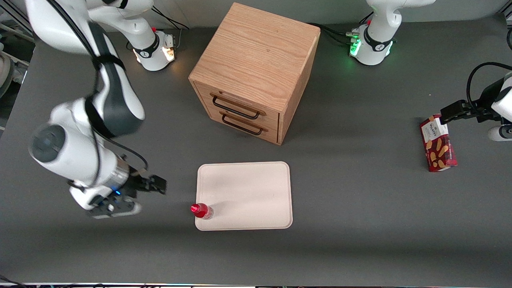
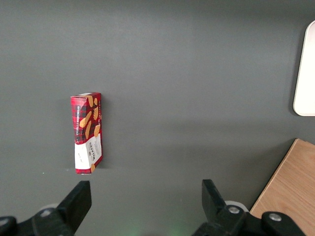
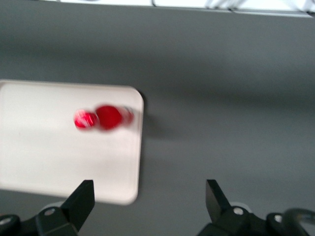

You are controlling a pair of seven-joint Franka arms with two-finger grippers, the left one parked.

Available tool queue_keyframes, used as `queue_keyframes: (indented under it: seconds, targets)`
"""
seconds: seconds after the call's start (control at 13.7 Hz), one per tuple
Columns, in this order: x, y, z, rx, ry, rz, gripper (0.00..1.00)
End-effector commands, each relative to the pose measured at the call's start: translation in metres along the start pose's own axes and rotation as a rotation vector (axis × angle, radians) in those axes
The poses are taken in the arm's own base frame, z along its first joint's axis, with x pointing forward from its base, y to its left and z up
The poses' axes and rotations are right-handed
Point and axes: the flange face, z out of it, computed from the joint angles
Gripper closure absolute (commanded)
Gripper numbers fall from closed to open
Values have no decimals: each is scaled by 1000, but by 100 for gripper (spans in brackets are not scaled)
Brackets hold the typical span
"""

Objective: Place coke bottle on tray

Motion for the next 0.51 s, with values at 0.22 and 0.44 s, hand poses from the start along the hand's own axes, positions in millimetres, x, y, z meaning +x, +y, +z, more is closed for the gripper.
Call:
queue_keyframes:
  seconds: [0.22,0.44]
  targets:
    - [-142,76,-74,46,-35,204,0]
    - [-171,106,-106,-10,-61,223,0]
